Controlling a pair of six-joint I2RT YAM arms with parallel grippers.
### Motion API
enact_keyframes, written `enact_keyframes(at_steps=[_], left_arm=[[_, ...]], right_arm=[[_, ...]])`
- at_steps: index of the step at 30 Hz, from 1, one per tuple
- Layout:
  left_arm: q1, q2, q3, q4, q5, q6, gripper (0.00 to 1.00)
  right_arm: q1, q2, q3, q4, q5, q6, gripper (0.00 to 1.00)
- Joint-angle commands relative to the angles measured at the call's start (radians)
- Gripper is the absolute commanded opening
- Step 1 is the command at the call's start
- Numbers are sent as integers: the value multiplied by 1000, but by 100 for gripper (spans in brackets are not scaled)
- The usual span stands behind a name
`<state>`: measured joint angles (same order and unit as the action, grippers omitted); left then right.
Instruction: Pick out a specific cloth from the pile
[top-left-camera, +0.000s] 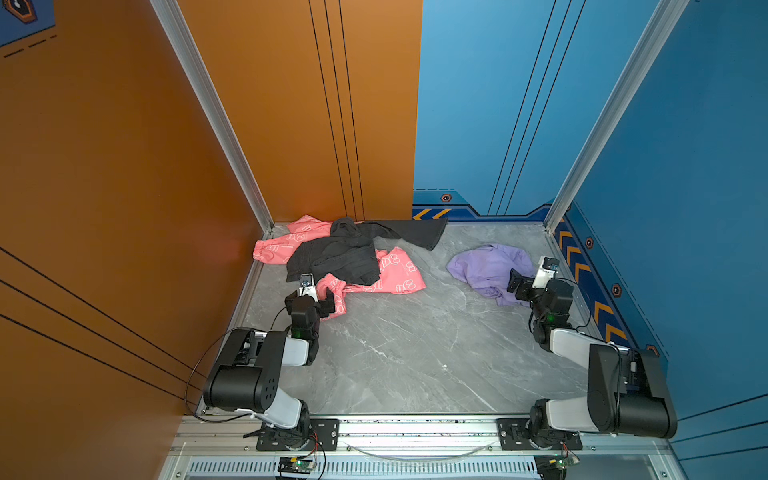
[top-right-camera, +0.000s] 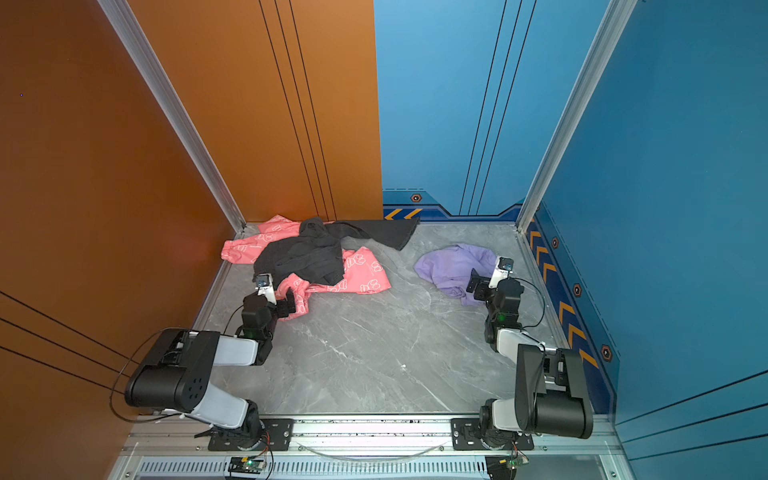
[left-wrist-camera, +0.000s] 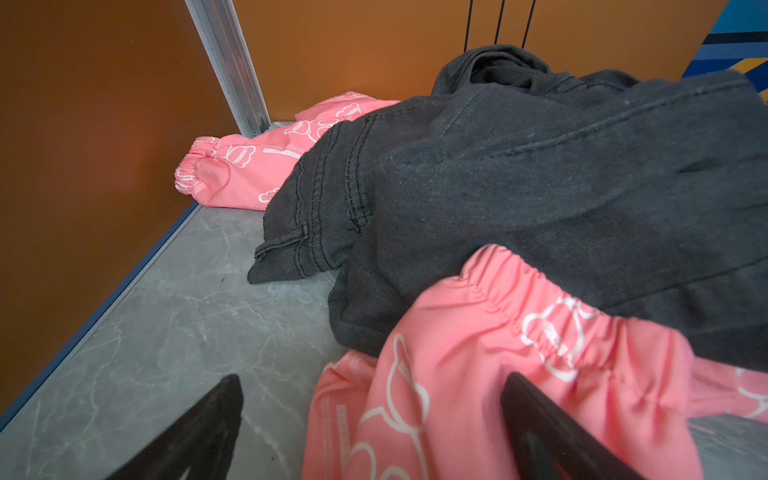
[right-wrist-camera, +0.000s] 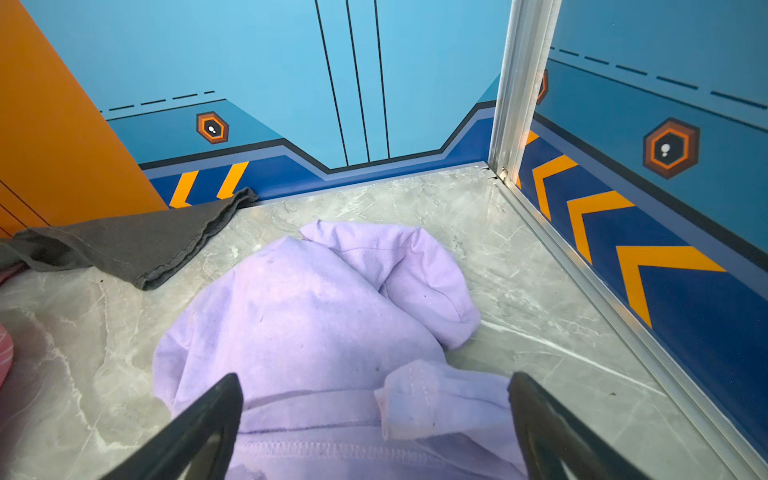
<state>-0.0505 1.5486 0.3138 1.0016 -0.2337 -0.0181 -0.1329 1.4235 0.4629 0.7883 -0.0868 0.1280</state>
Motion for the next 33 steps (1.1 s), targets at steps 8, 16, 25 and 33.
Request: enact_keyframes(at_steps=[8, 16, 25, 33], left_arm=[[11, 16, -4, 58, 4, 10, 98], [5, 17, -2, 57, -80, -13, 98], [-19, 19, 2, 57, -88, 15, 98], [-35, 21, 4, 58, -115, 23, 98]], right_arm=[[2, 119, 26, 193, -93, 54, 100], [21, -38, 51, -91, -2, -68, 100], [39, -152, -2, -250, -11, -48, 100], [95, -14, -115, 54, 7, -59, 100]])
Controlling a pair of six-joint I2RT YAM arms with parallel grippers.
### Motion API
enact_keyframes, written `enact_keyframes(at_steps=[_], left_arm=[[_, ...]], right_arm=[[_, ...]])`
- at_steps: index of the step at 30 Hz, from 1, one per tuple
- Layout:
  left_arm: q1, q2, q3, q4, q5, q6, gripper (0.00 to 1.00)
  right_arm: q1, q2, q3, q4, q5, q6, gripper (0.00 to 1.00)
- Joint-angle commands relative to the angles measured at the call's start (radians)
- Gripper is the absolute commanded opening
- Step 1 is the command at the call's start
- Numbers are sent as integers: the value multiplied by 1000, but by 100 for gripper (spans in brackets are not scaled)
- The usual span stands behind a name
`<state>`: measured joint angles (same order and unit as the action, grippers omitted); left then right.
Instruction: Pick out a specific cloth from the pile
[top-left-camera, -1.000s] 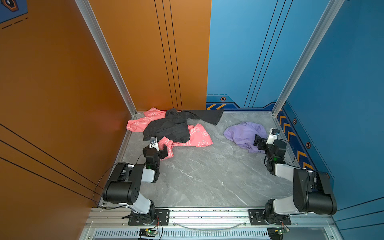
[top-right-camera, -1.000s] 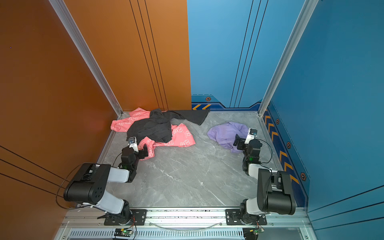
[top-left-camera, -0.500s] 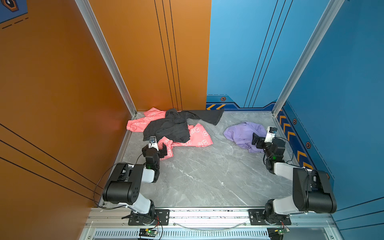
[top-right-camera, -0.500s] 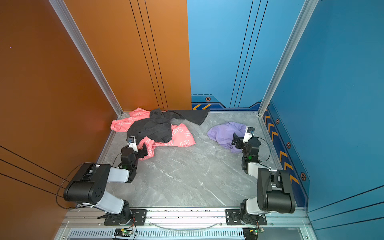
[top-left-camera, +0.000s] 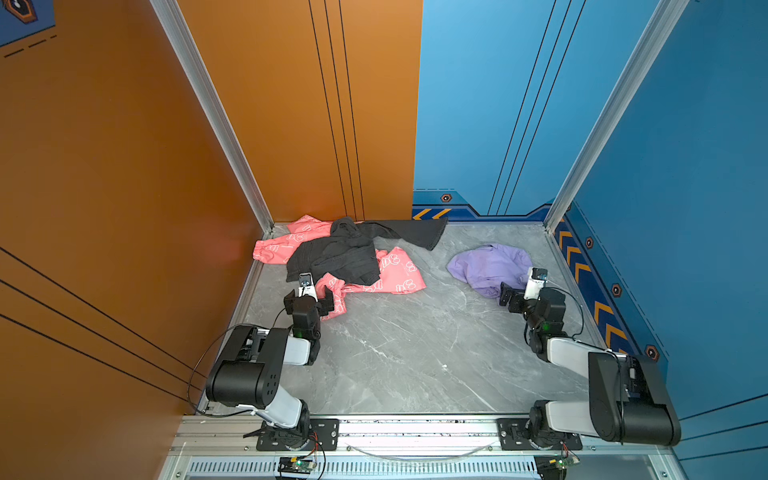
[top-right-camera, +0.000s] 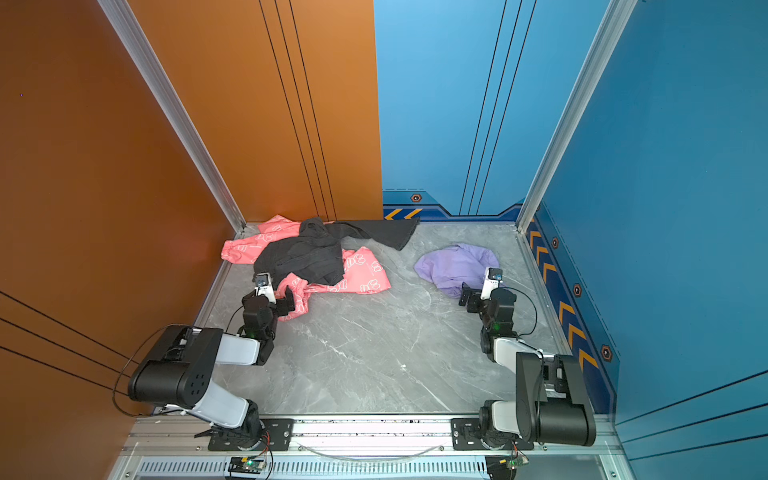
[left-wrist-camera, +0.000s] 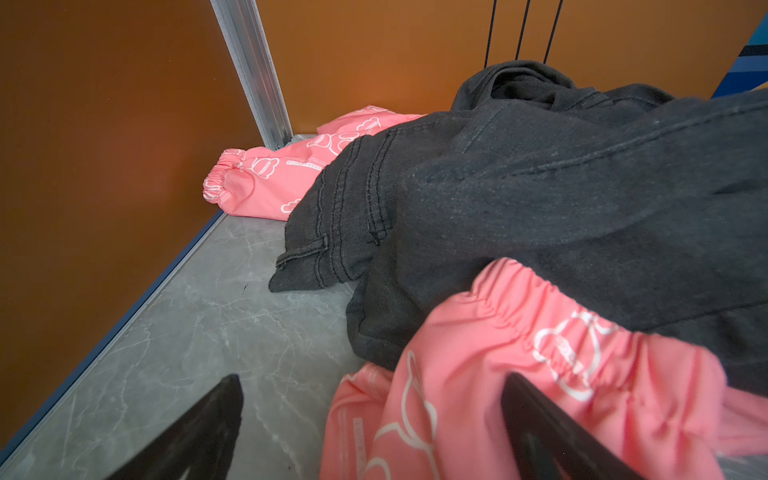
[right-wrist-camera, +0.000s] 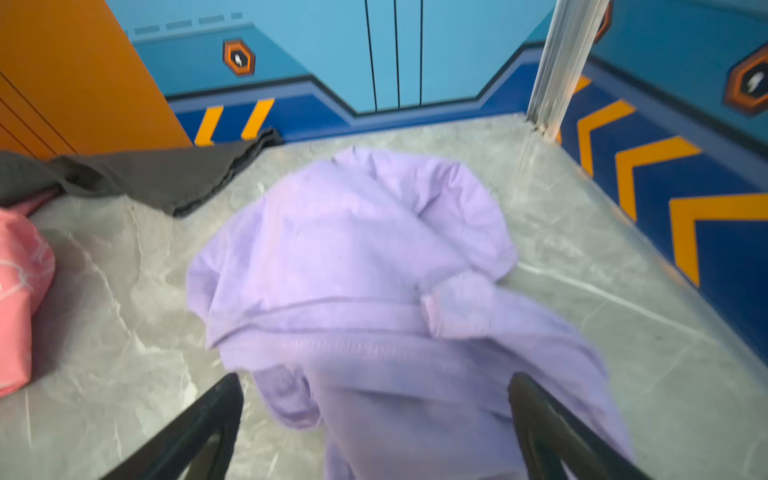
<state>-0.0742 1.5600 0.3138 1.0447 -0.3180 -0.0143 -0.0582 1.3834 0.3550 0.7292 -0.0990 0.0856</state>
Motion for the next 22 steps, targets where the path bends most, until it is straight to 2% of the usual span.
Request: enact_keyframes(at_steps=[1, 5, 8, 10, 12, 16, 18, 22], left_arm=[[-13, 11, 5, 15, -33, 21, 98], [-18, 12, 6, 14, -44, 26, 98], [-24, 15, 7, 15, -51, 30, 98], [-27, 14, 8, 14, -55, 34, 98], [-30, 17, 9, 14, -58, 36, 98], [-42, 21, 17, 12, -75, 49, 98], [-43, 22, 26, -5, -84, 46, 98], [-41, 20, 24, -7, -84, 45, 98]], right_arm=[[23, 49, -16, 145, 11, -21, 100], [27, 192, -107, 466, 49, 0, 100], [27, 149, -85, 353, 60, -13, 100], [26, 176, -66, 367, 60, 2, 100], [25, 155, -32, 270, 76, -2, 100], [43, 161, 12, 188, 119, -6, 100], [67, 165, 17, 185, 164, -18, 100], [71, 163, 20, 177, 158, -28, 100]])
